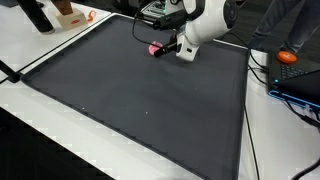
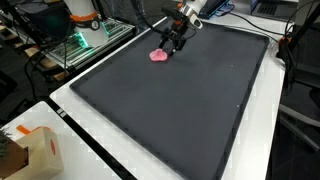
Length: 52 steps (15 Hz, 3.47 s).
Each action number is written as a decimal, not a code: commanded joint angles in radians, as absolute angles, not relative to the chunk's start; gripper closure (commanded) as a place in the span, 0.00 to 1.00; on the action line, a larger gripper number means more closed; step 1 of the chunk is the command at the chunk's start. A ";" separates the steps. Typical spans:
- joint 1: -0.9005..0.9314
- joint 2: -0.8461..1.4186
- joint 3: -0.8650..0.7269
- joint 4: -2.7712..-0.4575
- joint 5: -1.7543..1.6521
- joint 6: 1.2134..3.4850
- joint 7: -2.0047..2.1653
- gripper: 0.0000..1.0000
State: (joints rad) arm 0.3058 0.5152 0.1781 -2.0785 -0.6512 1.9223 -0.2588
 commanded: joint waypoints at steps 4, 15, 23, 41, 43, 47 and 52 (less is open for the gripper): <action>0.273 0.512 0.178 -2.046 -0.607 1.914 -0.193 0.00; 0.091 0.453 0.117 -1.988 -0.241 1.938 -0.182 0.00; -0.027 0.399 0.060 -2.036 0.019 1.990 -0.145 0.00; -0.094 0.210 -0.056 -2.398 0.443 2.345 0.214 0.00; -0.090 0.207 -0.063 -2.416 0.464 2.376 0.292 0.00; -0.081 0.202 -0.076 -2.444 0.488 2.414 0.469 0.00; -0.075 0.209 -0.091 -2.453 0.499 2.388 0.705 0.00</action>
